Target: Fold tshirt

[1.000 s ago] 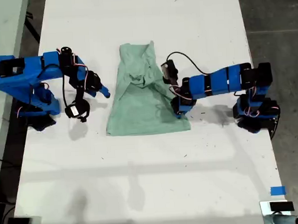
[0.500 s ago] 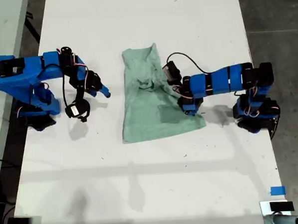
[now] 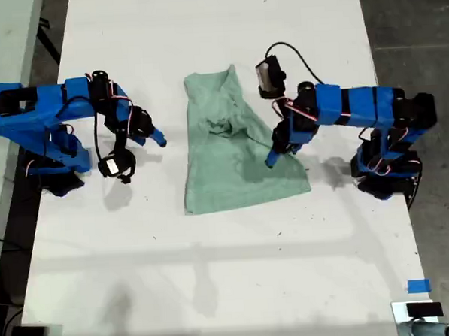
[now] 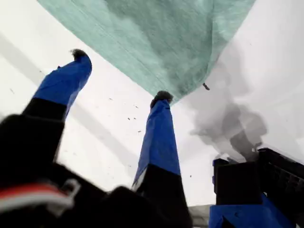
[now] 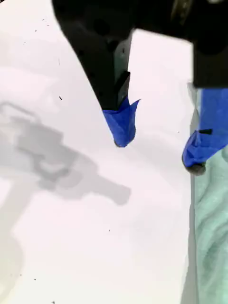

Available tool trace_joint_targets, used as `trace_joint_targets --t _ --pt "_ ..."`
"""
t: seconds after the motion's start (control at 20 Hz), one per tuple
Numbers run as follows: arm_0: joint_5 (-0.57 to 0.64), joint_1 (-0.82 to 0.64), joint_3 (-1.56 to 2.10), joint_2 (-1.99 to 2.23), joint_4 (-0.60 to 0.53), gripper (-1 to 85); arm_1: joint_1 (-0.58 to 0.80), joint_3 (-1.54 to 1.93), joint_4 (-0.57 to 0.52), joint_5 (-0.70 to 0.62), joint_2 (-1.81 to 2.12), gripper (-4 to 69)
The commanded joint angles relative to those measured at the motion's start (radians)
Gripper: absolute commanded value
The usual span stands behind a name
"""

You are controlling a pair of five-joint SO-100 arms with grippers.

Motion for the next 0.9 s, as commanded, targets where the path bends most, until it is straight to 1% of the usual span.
trace_joint_targets --t 0.0,0.1,0.2,0.35,0.55,0.65,0.75,0.85 --pt "-0.003 0.008 -0.031 0.006 0.002 20.3 0.029 0.000 0.029 -0.014 0.169 29.6" --pt "0.002 0.006 -0.031 0.008 0.003 20.3 0.044 0.094 0.028 -0.003 0.222 29.8" --pt "0.003 0.005 -0.029 0.008 0.005 20.3 0.057 0.242 -0.005 0.026 0.279 29.9" --pt "0.002 0.006 -0.026 0.009 0.005 20.3 0.067 0.517 -0.130 0.094 0.376 29.1" --pt "0.003 0.006 -0.025 0.009 0.005 20.3 0.064 0.793 -0.368 0.161 0.422 27.7" --pt "0.003 0.009 -0.025 0.009 0.008 20.3 0.061 0.887 -0.469 0.184 0.417 26.7" --pt "0.000 0.011 -0.020 0.009 0.008 20.3 0.061 0.956 -0.545 0.199 0.410 25.2" --pt "-0.002 0.009 -0.015 0.009 0.006 20.3 0.061 0.963 -0.591 0.206 0.350 22.8"
